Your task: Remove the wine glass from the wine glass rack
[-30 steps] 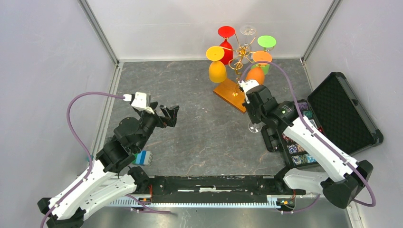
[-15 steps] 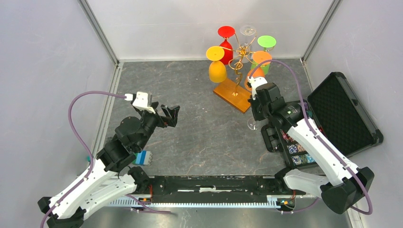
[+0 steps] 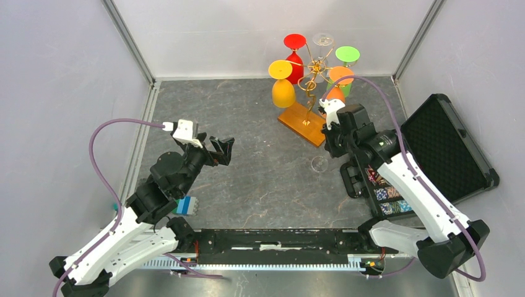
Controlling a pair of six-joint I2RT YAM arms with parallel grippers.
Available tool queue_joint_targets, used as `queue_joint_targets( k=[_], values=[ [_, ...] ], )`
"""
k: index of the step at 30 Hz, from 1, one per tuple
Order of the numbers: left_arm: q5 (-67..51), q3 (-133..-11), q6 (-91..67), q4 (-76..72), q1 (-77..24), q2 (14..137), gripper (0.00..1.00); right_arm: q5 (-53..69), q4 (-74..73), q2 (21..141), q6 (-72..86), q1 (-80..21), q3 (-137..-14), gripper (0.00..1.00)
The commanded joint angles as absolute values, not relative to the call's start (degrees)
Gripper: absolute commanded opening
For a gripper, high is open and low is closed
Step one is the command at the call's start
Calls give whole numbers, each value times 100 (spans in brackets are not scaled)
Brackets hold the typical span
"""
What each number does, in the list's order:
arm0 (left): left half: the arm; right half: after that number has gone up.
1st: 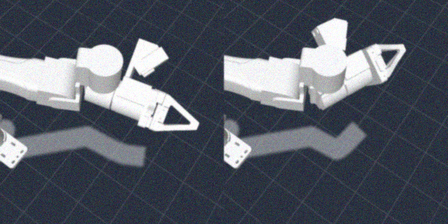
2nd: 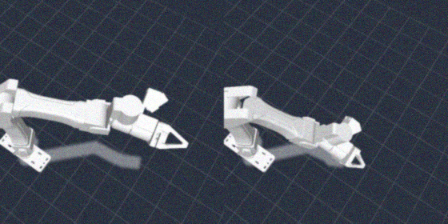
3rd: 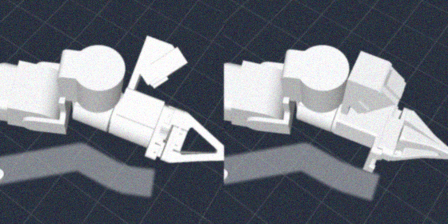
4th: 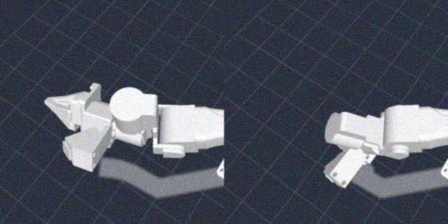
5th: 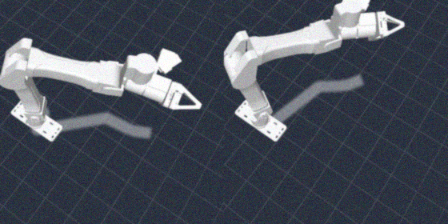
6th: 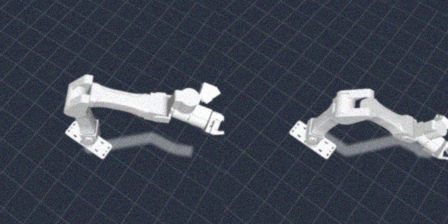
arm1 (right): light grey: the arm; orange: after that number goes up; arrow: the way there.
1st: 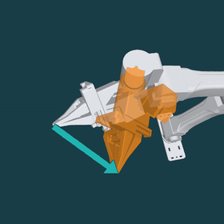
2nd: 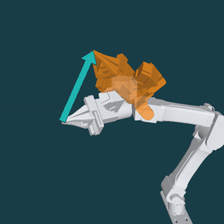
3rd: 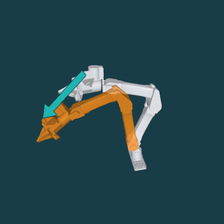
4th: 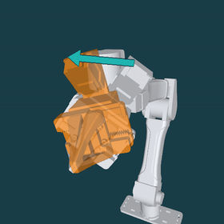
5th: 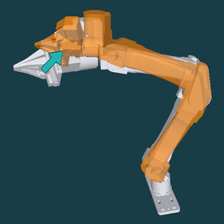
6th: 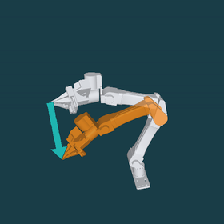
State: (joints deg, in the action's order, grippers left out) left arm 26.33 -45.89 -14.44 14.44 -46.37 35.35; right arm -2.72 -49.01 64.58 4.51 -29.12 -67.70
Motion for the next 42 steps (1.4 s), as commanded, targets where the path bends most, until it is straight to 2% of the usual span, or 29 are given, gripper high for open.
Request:
queue_joint_targets(
  k=[1, 6, 11, 21, 25, 28, 35, 42],
  values=[
    [2566, -4556, -1336, 1275, -4658, 3516, 100, -52, -5042, 6470, 190, -2889, -7100, 0],
    [2566, -4542, -1338, 1274, -4658, 3527, 100, -76, -5020, 6589, 172, -2892, -7005, 2],
    [2575, -4528, -1336, 1283, -4658, 3518, 100, -165, -5001, 6777, 136, -2892, -7075, 10],
    [2602, -4534, -1327, 1301, -4658, 3497, 100, -352, -4812, 6765, 204, -2894, -7631, 57],
    [2602, -4535, -1319, 1300, -4658, 3493, 100, -361, -4686, 6653, 229, -2892, -7944, 69],
    [2602, -4548, -1305, 1301, -4658, 3496, 100, -372, -4545, 6524, 268, -2891, -8147, 74],
    [2606, -4573, -1283, 1301, -4652, 3496, 100, -754, -3506, 5833, 711, -2889, -8091, 75],
    [2536, -4566, -1316, 1274, -4658, 3518, 100, -2138, -2718, 5408, 1749, -2889, -7982, 93]
  ],
)
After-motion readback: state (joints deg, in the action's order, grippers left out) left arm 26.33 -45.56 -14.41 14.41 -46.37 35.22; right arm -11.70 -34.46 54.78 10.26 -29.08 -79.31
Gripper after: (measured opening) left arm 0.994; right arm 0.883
